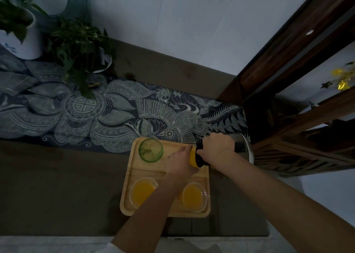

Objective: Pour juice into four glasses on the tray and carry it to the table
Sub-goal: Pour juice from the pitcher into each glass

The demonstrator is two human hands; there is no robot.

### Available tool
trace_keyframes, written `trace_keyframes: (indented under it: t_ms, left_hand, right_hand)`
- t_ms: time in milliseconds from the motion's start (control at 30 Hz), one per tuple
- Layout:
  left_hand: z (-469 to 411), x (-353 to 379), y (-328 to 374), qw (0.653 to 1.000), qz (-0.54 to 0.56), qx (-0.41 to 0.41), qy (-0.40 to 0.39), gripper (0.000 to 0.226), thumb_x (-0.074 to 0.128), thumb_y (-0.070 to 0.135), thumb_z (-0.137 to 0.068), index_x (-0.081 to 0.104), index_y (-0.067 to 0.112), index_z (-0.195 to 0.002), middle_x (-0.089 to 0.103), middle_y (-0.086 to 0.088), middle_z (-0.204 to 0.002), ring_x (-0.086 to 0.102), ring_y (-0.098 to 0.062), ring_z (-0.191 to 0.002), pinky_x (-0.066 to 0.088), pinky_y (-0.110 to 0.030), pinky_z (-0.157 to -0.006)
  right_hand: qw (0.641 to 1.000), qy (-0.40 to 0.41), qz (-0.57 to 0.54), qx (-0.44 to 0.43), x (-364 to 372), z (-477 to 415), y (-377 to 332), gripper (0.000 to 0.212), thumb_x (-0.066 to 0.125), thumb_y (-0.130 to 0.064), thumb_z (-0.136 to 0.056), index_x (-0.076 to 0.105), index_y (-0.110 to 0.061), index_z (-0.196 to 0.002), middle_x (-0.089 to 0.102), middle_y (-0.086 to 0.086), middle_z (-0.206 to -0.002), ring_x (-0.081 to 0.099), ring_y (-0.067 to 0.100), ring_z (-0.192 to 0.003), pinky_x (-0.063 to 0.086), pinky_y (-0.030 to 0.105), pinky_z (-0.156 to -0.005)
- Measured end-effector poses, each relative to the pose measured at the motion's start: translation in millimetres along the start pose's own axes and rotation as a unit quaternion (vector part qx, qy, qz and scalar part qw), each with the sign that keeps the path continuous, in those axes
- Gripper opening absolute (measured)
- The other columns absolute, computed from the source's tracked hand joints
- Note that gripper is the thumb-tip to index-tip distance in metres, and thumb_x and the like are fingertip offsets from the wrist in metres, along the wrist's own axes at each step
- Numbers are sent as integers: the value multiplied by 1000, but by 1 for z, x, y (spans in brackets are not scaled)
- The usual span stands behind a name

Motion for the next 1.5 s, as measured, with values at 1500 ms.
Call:
trace_keyframes:
  t_ms: [1500]
  left_hand:
    - [58,1,-13,984,151,-71,62,79,81,39,-79,44,28,-148,56,12,-138,61,-6,-110,50,-16,-80]
  right_hand:
    - [953,38,-299,10,58,16,113,78,44,-92,-75,42,-18,-49,39,-4,-40,44,14,-37,35,30,-44]
Point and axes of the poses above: each hand's wrist, its own z-axis away from the middle knuckle, its own x-axis out of the palm, y = z × x, the point moved 7 cm from there along -z, towards the middle knuckle
